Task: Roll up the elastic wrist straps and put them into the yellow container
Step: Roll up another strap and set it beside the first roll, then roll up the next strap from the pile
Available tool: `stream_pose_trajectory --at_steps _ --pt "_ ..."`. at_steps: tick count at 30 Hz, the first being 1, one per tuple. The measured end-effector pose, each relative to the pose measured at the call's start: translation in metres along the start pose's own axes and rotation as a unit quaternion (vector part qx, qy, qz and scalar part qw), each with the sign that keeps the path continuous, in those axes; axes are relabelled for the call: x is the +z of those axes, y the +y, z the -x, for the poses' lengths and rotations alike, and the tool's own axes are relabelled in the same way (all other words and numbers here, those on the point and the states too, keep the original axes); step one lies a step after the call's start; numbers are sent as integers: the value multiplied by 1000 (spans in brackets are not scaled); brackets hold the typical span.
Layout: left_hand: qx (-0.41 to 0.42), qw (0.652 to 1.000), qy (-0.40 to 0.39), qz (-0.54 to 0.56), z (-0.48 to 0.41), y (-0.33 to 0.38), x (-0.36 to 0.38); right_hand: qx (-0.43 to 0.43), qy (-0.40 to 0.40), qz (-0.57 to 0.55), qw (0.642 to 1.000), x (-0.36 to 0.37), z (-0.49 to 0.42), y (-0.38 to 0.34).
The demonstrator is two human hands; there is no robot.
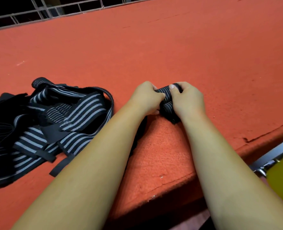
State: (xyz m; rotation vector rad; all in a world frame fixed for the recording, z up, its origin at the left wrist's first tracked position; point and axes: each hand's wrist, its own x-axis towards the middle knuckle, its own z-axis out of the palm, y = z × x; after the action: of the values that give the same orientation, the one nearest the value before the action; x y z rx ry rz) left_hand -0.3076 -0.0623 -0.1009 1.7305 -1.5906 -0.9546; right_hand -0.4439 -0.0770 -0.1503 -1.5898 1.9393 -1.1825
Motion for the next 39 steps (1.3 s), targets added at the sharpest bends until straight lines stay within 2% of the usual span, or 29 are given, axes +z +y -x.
stream_pose_trajectory --at_steps 3,10,23,26,29,32,39 --pt "9 999 5 -36 -1 -5 5 3 -24 29 999 4 -1 4" --pt "-11 1000 12 -14 -3 -7 9 12 -35 91 995 9 -7 10" --pt "-19 996 -40 -75 7 3 0 10 -14 82 997 9 -3 11" --pt "-2 995 6 -101 10 0 -6 17 5 65 998 8 0 8" --pt "32 985 59 -158 24 -1 -19 13 68 32 997 -5 9 -4" --pt "51 984 68 -157 48 -6 -38 -10 106 -23 994 -18 24 -23" --pt "33 989 57 -136 101 -34 -83 -54 50 -92 993 -8 63 -73"
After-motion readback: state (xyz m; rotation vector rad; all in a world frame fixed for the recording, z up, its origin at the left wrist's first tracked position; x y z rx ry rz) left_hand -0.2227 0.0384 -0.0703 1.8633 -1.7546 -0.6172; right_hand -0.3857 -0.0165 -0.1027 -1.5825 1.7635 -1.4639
